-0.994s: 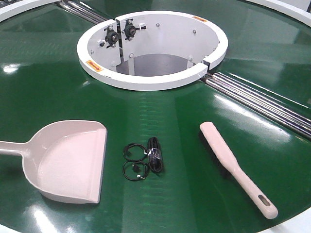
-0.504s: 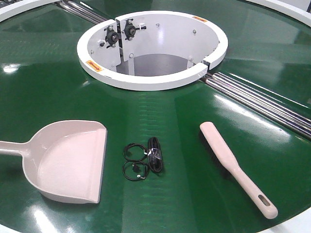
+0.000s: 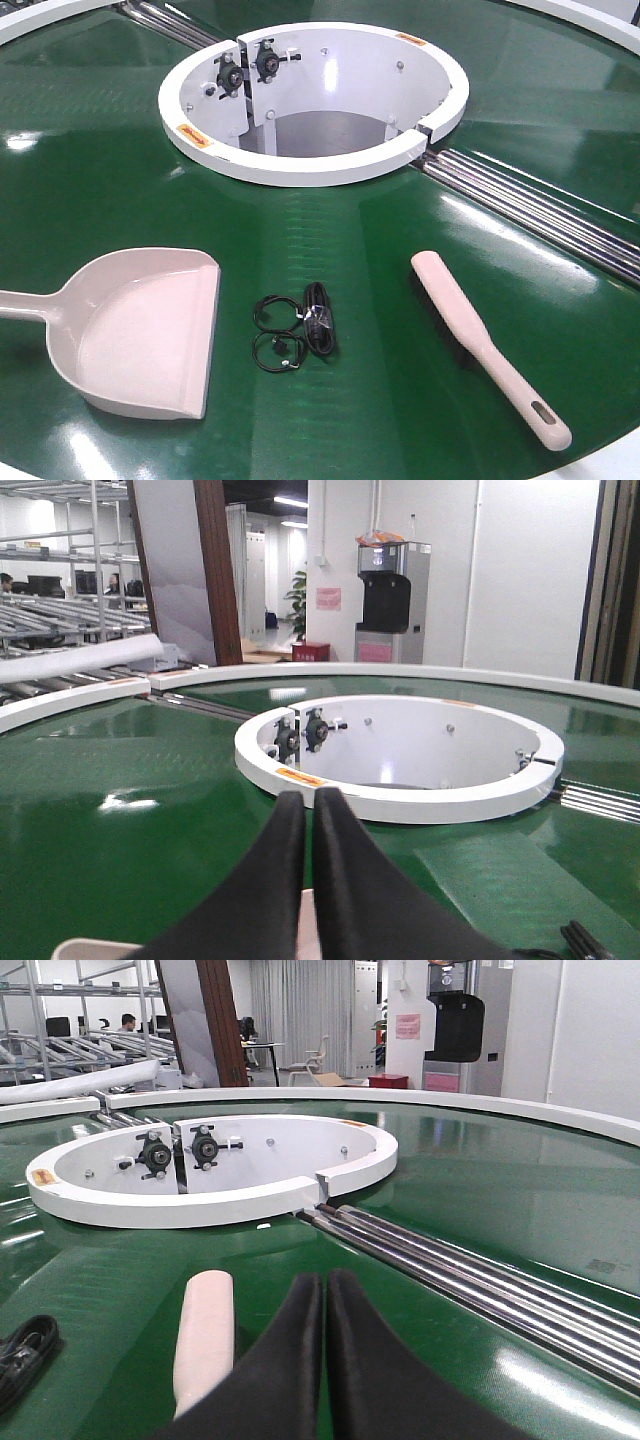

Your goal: Clean and inspect green conveyor with broom and dustpan

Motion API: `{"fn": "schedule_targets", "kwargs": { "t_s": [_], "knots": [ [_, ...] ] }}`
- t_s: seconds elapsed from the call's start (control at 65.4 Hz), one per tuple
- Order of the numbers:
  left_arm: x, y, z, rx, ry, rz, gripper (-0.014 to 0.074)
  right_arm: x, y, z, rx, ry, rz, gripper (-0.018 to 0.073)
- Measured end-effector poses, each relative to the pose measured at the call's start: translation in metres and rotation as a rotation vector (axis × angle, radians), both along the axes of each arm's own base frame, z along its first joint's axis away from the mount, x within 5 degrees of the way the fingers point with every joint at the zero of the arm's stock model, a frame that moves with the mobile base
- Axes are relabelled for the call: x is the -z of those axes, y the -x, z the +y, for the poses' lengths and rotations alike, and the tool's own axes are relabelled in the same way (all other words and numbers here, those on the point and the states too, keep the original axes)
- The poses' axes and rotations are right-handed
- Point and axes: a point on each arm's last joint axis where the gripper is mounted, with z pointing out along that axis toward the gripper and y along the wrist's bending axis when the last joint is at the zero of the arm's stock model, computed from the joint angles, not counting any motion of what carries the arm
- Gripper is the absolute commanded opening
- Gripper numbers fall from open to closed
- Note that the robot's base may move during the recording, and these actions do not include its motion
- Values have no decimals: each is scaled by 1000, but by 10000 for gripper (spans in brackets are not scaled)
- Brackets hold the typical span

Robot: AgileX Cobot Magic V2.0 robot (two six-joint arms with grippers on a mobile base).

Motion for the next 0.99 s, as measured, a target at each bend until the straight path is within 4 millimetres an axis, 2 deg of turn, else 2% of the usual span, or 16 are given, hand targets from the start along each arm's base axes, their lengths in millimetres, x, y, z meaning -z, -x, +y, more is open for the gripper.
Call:
{"fn": "schedule_targets", "kwargs": {
  "t_s": [0.092,0.214,0.443,0.673,0.78,0.994],
  "knots": [
    [-22,-7,-1,-3,-44,110,-6,0,0,0,0,0,0,-8],
    [-33,-28,-1,-13,-111,308,-6,0,0,0,0,0,0,-8],
    [-17,-63,-5,-6,-143,548,-6,0,0,0,0,0,0,-8],
    [-8,-77,-6,-3,-152,624,34,0,0,0,0,-3,0,-8],
    [-8,-79,-6,-3,-150,611,132,0,0,0,0,-3,0,-8],
    [-10,-80,-7,-3,-148,592,450,0,0,0,0,-3,0,-8]
  ]
}}
